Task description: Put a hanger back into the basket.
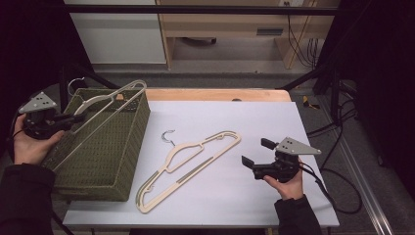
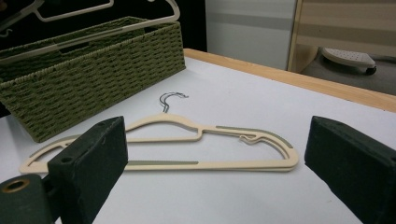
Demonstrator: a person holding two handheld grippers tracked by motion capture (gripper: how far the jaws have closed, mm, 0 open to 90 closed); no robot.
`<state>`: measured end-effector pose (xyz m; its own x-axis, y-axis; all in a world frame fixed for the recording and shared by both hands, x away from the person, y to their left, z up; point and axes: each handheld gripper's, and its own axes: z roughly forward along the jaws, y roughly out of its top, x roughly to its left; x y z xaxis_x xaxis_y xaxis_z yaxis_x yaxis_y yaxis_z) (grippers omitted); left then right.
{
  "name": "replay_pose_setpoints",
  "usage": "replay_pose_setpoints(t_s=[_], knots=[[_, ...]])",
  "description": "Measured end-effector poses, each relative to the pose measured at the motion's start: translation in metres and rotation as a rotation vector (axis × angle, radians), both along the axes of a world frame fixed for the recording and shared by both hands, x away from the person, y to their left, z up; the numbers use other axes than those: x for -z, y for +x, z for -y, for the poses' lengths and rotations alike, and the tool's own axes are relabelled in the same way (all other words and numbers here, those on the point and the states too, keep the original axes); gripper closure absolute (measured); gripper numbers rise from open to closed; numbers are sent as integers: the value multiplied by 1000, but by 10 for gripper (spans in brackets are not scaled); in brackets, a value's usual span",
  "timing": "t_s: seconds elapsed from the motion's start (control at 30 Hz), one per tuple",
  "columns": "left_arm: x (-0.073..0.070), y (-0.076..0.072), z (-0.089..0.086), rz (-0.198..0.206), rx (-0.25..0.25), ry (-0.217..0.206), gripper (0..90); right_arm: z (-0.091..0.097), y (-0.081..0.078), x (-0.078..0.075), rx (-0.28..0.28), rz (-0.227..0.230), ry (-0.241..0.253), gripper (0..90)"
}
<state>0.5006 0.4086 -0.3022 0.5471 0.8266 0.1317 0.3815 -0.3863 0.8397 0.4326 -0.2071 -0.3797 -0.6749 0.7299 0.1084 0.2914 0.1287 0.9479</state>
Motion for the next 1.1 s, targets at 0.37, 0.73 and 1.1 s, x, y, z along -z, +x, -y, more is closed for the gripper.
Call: replay_pose_setpoints(t_s=[0.37, 0.73, 1.1], knots=[[40, -2, -16, -100, -52, -48, 856, -3, 1, 3, -4, -9, -9, 66], [68, 11, -10, -164, -117, -44, 843, -5, 2, 5, -3, -14, -14, 66], [77, 10, -31, -216, -305, -38, 722, -5, 4, 7, -12, -18, -23, 67]])
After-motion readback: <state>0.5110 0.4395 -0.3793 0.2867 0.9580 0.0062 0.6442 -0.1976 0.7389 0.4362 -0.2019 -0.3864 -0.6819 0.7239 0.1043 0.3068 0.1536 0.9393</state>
